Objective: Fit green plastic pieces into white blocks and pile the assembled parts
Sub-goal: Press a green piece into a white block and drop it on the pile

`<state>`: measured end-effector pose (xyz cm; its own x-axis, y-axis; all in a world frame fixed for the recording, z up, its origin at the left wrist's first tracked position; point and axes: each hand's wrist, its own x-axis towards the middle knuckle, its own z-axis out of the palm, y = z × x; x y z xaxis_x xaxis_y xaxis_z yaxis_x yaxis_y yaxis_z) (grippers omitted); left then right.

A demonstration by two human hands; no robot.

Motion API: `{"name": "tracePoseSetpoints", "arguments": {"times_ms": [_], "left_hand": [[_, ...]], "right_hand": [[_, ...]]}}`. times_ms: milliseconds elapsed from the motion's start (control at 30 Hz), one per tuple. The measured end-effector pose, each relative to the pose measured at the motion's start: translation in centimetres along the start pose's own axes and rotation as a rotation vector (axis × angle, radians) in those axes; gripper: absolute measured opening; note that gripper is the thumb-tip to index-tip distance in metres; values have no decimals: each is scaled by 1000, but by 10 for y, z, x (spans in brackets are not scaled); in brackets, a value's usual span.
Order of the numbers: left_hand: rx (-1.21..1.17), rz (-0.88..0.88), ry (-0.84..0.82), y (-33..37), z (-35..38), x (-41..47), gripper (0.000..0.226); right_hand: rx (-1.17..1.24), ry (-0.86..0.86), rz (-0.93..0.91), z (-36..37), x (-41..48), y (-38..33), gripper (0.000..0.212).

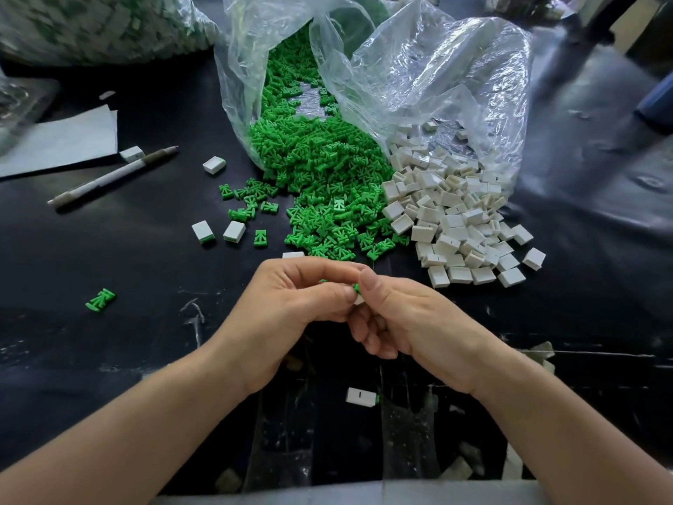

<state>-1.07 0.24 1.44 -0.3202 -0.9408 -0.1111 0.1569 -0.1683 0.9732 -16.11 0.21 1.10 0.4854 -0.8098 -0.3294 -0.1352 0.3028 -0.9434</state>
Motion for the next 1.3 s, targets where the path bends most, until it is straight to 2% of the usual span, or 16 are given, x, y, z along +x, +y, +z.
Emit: {"name": "tracePoseSetpoints", "arguments": {"times_ms": [200, 333, 700, 1300], "left_hand": [[-4, -81, 48, -5, -4, 0, 23], [13, -126, 81, -5, -2, 1, 17], [-117, -137, 70, -3, 2, -1, 15], [-108, -123, 22, -3, -2, -2, 15]], "right_hand": [[-150, 62, -28, 3, 0, 4, 46], [-206, 107, -74, 5, 1, 6, 41], [-216, 103, -163, 7, -1, 8, 27], [-357, 138, -204, 8, -3, 8, 25]]}}
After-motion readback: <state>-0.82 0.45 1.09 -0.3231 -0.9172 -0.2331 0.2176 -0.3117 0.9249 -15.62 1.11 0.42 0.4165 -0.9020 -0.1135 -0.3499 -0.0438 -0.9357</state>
